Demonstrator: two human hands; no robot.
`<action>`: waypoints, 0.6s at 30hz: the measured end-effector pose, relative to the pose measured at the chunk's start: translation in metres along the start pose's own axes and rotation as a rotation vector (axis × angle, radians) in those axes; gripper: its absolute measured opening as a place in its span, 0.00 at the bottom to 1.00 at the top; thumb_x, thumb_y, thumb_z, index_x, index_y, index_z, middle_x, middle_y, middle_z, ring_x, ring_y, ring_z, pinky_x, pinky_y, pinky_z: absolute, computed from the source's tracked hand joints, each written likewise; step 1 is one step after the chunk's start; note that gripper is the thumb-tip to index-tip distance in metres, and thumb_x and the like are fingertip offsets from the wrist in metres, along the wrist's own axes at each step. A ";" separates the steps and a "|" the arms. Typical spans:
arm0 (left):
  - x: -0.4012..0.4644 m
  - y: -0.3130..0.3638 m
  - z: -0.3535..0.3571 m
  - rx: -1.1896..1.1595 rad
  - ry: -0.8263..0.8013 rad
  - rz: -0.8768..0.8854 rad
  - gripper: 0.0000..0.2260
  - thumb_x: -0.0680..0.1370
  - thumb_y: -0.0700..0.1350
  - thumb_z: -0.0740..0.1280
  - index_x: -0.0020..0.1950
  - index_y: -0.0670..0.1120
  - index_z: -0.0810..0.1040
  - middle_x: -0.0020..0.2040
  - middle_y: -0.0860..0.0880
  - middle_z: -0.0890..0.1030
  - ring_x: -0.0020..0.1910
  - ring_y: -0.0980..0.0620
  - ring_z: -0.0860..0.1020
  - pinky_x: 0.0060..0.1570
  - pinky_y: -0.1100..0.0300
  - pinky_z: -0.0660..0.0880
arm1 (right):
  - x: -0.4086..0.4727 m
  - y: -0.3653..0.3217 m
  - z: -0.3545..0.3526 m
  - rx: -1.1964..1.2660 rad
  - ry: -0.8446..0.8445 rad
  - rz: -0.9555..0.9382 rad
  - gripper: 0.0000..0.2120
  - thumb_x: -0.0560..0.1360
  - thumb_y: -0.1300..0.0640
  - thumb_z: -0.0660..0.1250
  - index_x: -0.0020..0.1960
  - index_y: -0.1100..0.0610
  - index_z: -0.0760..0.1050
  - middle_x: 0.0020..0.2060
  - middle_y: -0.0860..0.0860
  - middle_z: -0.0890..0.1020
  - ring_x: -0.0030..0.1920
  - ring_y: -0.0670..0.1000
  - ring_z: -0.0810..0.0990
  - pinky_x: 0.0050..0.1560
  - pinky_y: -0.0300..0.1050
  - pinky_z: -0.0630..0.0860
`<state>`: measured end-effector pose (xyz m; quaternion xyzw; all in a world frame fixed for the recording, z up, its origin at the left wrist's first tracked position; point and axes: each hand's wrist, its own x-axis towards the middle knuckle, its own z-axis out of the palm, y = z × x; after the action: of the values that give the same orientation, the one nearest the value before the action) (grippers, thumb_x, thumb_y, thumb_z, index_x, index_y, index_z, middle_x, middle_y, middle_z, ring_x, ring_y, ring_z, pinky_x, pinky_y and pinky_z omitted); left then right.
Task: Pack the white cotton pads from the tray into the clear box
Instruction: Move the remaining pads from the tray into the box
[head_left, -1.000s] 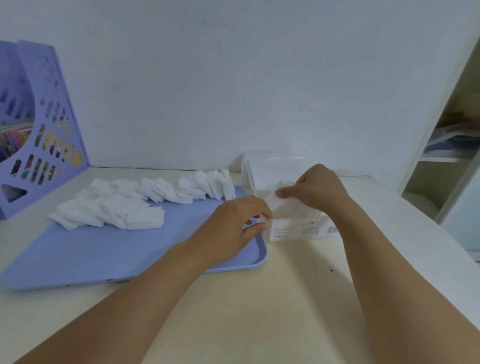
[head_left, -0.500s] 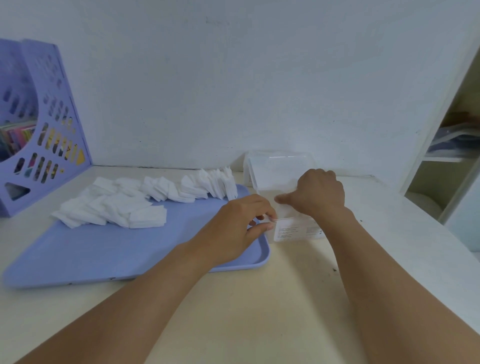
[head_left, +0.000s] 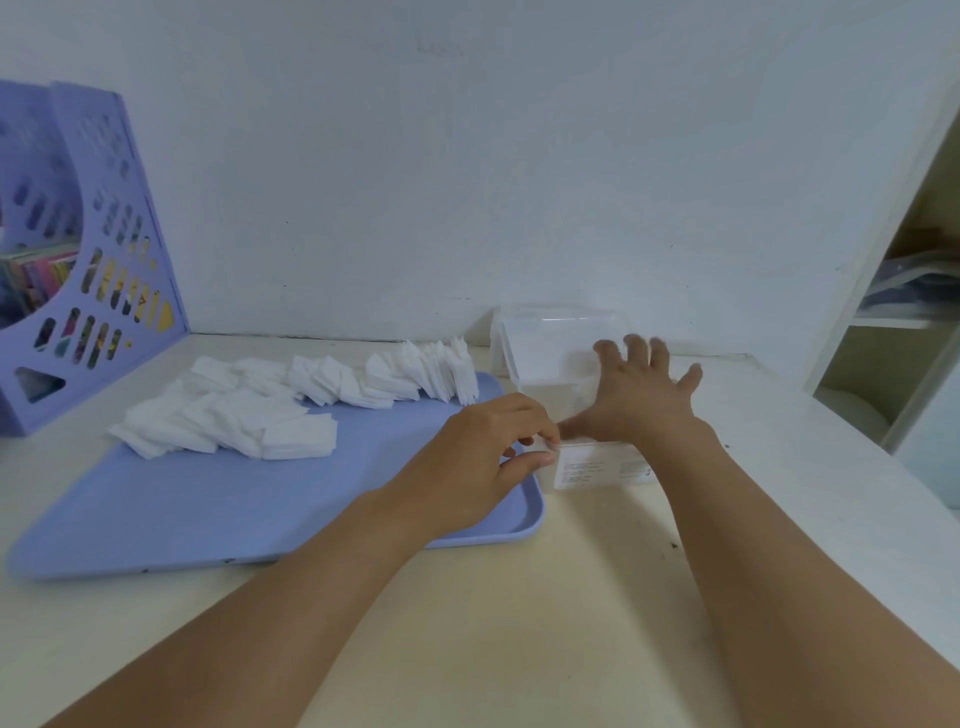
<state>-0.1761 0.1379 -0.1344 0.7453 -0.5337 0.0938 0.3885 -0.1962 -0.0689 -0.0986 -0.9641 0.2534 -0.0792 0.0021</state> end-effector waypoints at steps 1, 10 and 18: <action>0.000 0.001 0.000 0.000 -0.002 0.001 0.05 0.81 0.43 0.69 0.55 0.50 0.81 0.52 0.60 0.78 0.51 0.55 0.79 0.51 0.58 0.78 | 0.001 0.001 0.001 -0.007 -0.052 0.000 0.53 0.64 0.29 0.72 0.79 0.48 0.52 0.78 0.54 0.56 0.80 0.61 0.49 0.74 0.73 0.48; -0.004 0.006 -0.002 -0.059 0.002 -0.060 0.14 0.79 0.46 0.72 0.64 0.54 0.79 0.59 0.62 0.76 0.53 0.57 0.79 0.47 0.60 0.80 | -0.008 -0.003 -0.013 0.127 -0.056 -0.019 0.51 0.71 0.31 0.70 0.82 0.47 0.48 0.82 0.52 0.50 0.82 0.59 0.43 0.74 0.76 0.43; -0.012 -0.011 -0.087 0.167 0.471 -0.348 0.06 0.79 0.42 0.68 0.51 0.52 0.82 0.46 0.58 0.82 0.41 0.59 0.80 0.44 0.60 0.76 | -0.081 -0.080 -0.034 0.914 0.232 -0.512 0.06 0.77 0.52 0.70 0.52 0.53 0.82 0.44 0.44 0.84 0.44 0.43 0.82 0.46 0.38 0.77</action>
<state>-0.1478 0.2070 -0.0874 0.8126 -0.2838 0.2395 0.4493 -0.2323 0.0415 -0.0737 -0.8808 -0.0517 -0.2854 0.3742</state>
